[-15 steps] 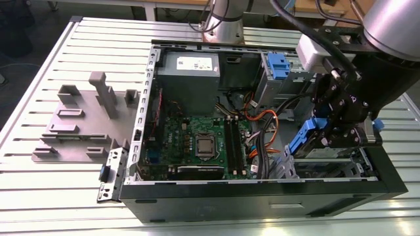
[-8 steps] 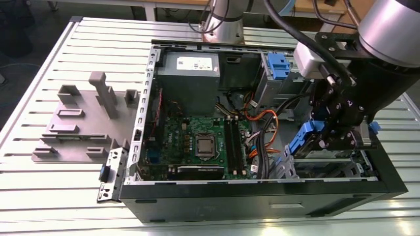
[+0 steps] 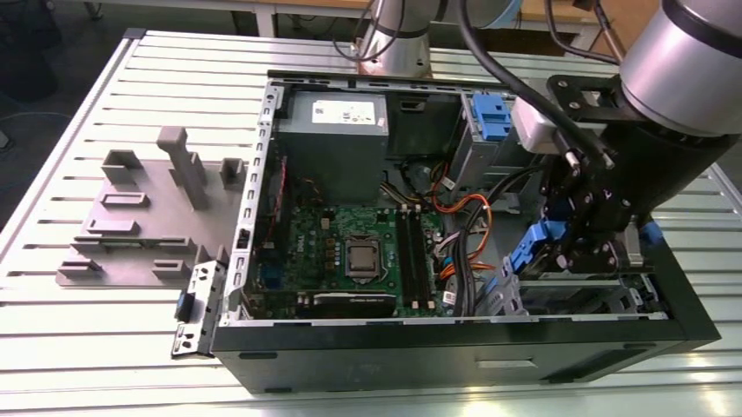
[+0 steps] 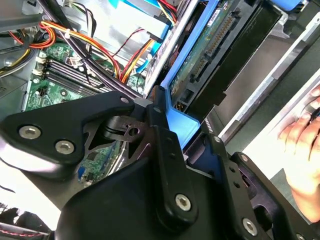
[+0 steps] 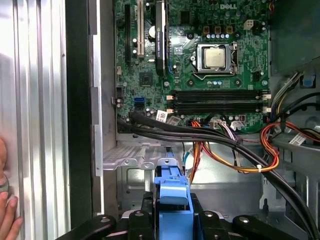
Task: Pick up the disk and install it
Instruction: 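Insert the disk into the insertion slot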
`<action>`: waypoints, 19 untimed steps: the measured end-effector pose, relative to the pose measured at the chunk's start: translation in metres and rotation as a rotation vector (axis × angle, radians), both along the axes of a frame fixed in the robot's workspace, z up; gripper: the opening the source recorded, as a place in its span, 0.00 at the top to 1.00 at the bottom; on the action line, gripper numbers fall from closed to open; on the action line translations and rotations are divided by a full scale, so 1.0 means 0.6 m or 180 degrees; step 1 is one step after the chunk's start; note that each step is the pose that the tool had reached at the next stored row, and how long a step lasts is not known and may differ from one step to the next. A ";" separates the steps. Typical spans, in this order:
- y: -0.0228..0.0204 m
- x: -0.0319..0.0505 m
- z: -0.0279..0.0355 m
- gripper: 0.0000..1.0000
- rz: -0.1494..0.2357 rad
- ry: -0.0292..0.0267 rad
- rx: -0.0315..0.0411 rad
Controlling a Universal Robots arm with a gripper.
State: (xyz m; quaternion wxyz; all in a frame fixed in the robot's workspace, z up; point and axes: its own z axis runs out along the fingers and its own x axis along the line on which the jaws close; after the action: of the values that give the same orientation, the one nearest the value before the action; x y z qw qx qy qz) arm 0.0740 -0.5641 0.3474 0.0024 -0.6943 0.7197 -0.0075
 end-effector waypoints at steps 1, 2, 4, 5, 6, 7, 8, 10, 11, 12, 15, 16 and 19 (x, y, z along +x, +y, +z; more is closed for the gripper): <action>0.0000 0.000 -0.002 0.64 0.0000 0.0000 0.0000; 0.0000 0.000 -0.004 0.64 0.0000 0.0000 0.0000; 0.0000 0.000 -0.008 0.64 0.0000 0.0000 0.0000; 0.0000 0.000 -0.009 0.64 0.0000 0.0000 0.0000; 0.0000 0.000 -0.010 0.64 0.0000 0.0000 0.0000; 0.0000 0.000 -0.011 0.64 0.0000 0.0000 -0.0001; 0.0000 0.000 -0.011 0.64 0.0000 0.0000 -0.0002; -0.0001 0.000 -0.011 0.64 0.0000 0.0000 -0.0002; -0.0001 0.000 -0.011 0.64 0.0000 0.0000 -0.0002; 0.0000 0.000 -0.011 0.64 0.0000 0.0000 -0.0002; 0.0000 0.000 -0.011 0.63 0.0000 -0.0001 -0.0001; 0.0000 0.000 -0.011 0.63 0.0000 0.0000 -0.0002; 0.0000 0.000 -0.011 0.56 0.0000 0.0000 -0.0002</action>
State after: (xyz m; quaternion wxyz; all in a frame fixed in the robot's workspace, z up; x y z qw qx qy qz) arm 0.0740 -0.5641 0.3408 0.0022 -0.6943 0.7197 -0.0077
